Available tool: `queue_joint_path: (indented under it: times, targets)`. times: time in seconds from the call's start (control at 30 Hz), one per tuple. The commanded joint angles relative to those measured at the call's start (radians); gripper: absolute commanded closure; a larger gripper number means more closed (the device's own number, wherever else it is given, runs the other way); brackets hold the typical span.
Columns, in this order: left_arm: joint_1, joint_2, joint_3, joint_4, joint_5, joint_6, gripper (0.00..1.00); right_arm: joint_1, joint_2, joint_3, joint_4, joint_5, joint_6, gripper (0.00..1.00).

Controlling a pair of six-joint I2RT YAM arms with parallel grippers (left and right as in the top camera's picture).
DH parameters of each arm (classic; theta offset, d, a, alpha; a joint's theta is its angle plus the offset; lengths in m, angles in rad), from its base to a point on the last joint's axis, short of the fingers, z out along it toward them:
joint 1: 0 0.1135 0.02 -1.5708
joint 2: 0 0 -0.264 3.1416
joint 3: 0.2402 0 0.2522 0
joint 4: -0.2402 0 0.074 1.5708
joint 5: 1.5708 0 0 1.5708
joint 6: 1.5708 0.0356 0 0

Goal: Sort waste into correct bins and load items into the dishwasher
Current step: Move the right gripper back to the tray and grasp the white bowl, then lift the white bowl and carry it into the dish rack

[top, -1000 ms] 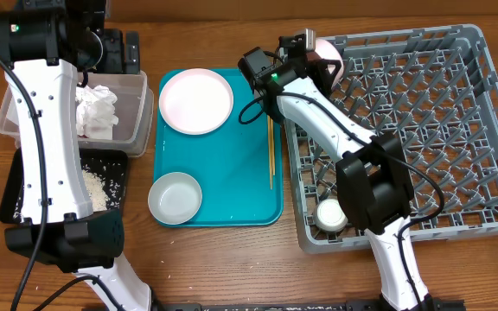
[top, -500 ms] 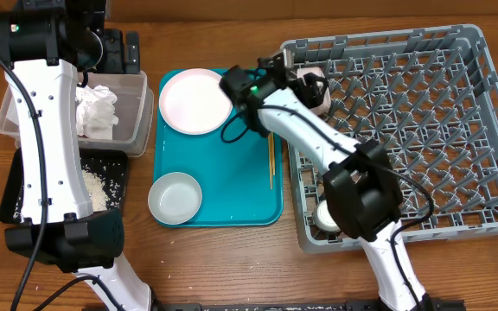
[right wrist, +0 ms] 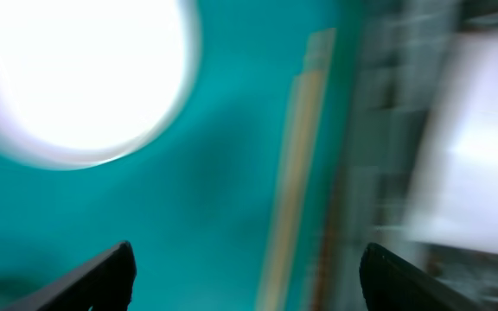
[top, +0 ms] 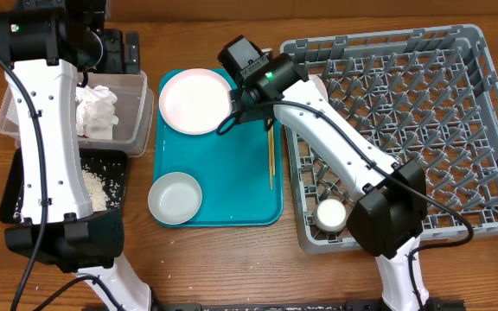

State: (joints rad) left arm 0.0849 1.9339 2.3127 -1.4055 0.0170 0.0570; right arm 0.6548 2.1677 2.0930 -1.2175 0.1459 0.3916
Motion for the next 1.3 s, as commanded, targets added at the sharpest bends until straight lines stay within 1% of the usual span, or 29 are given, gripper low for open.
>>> queue_joint_path:
  times: [0.0, 0.17, 0.3, 0.53, 0.63, 0.67, 0.7, 0.73, 0.77, 0.93, 1.0, 1.07, 1.1, 1.2, 1.23, 1.27]
  targets:
    - [-0.006, 0.009, 0.018, 0.004, -0.010, -0.012, 0.00, 0.033, -0.012, -0.108, 0.064, -0.369, 0.002, 0.16]
    - [-0.006, 0.009, 0.018, 0.004, -0.010, -0.012, 0.00, 0.106, -0.012, -0.286, 0.237, -0.440, 0.003, 0.18]
    - [-0.006, 0.009, 0.018, 0.004, -0.010, -0.012, 0.00, 0.152, -0.012, -0.369, 0.329, -0.435, 0.003, 0.23]
    - [-0.006, 0.009, 0.018, 0.004, -0.010, -0.012, 0.00, 0.196, -0.011, -0.386, 0.375, -0.386, 0.006, 0.31]
    - [-0.006, 0.009, 0.018, 0.004, -0.010, -0.012, 0.00, 0.207, 0.007, -0.389, 0.379, -0.378, 0.006, 0.40]
    - [-0.006, 0.009, 0.018, 0.004, -0.010, -0.012, 0.00, 0.210, 0.020, -0.389, 0.379, -0.379, 0.006, 0.45]
    - [-0.006, 0.009, 0.018, 0.004, -0.010, -0.012, 0.00, 0.215, 0.027, -0.388, 0.379, -0.379, 0.006, 0.53]
    - [-0.006, 0.009, 0.018, 0.004, -0.010, -0.012, 0.00, 0.217, 0.040, -0.388, 0.378, -0.379, 0.006, 0.59]
    - [-0.006, 0.009, 0.018, 0.004, -0.010, -0.012, 0.00, 0.220, 0.048, -0.389, 0.378, -0.379, 0.006, 0.62]
    - [-0.006, 0.009, 0.018, 0.004, -0.010, -0.012, 0.00, 0.221, 0.053, -0.388, 0.378, -0.380, 0.006, 0.65]
    - [-0.006, 0.009, 0.018, 0.004, -0.010, -0.012, 0.00, 0.221, 0.053, -0.388, 0.375, -0.380, 0.006, 0.71]
    - [-0.006, 0.009, 0.018, 0.004, -0.010, -0.012, 0.00, 0.221, 0.053, -0.388, 0.374, -0.380, 0.006, 0.91]
    - [-0.006, 0.009, 0.018, 0.004, -0.010, -0.012, 0.00, 0.221, 0.052, -0.386, 0.370, -0.379, 0.005, 0.96]
    - [-0.006, 0.009, 0.018, 0.004, -0.010, -0.012, 0.00, 0.203, 0.043, -0.355, 0.319, -0.332, 0.002, 0.96]
    - [-0.006, 0.009, 0.018, 0.004, -0.010, -0.012, 0.00, 0.189, 0.030, -0.332, 0.282, -0.288, 0.002, 0.96]
    - [-0.006, 0.009, 0.018, 0.004, -0.010, -0.012, 0.00, 0.154, -0.005, -0.285, 0.208, -0.203, 0.002, 0.96]
